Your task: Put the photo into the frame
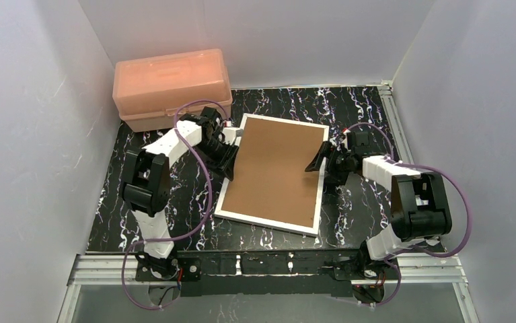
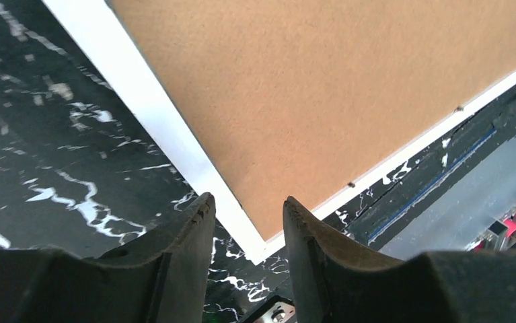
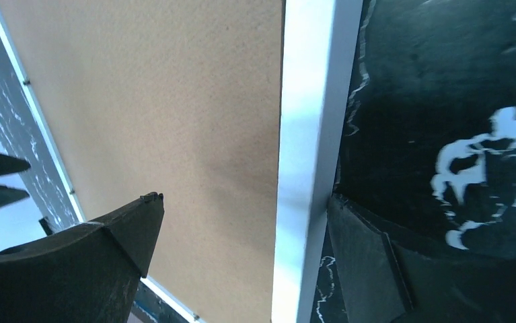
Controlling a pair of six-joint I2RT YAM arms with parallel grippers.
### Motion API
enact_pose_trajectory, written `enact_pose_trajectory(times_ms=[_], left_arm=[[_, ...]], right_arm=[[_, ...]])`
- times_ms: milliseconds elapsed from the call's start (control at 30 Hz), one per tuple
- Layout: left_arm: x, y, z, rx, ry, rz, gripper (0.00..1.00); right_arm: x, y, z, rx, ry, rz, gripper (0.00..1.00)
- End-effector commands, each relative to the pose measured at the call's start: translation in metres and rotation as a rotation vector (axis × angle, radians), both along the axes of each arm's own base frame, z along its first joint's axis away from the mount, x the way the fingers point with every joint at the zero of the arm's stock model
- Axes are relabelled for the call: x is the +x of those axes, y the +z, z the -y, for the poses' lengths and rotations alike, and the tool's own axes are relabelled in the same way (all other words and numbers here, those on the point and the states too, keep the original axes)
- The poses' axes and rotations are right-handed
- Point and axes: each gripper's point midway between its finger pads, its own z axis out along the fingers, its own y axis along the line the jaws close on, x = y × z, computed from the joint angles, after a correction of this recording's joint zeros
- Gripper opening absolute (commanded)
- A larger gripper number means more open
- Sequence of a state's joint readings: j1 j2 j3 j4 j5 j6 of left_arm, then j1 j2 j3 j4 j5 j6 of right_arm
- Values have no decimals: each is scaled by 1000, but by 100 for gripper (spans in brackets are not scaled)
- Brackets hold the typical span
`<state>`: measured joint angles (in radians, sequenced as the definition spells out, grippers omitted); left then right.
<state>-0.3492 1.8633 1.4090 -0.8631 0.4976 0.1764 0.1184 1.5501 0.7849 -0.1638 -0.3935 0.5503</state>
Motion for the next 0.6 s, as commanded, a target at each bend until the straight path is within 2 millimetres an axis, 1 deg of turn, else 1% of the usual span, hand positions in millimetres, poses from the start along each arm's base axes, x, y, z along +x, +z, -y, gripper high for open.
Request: enact_pose_trajectory(times_ms=[0,67,100,200,300,367,467,567], left_arm=[[18,0,-26,24,86,13,41],[20,0,-35,9,111,-7,41],[21,1,-39,0,117,-13,41],[15,2,-45,-30,113,-25,40],[13,-4,-52,-7,98,-4,36],[14,-10,-55,12,95,5,35],[13,-20,-54,13,102,-24,32],[10,-27,-52,12,101,-38,31]], right_arm=[[-3,5,-2,-18,2,7,99],[-8,11,8,-68,-22,5,99],[-10,21,10,-76,-37,30,99],[-23,46,10,-33,-85,85,98],[-42,59,14,-24,-115,100,96],[-57,59,7,28,-110,77,93],[-78,49,-1,91,-101,8,90],[-93,42,-6,128,-86,-29,88]])
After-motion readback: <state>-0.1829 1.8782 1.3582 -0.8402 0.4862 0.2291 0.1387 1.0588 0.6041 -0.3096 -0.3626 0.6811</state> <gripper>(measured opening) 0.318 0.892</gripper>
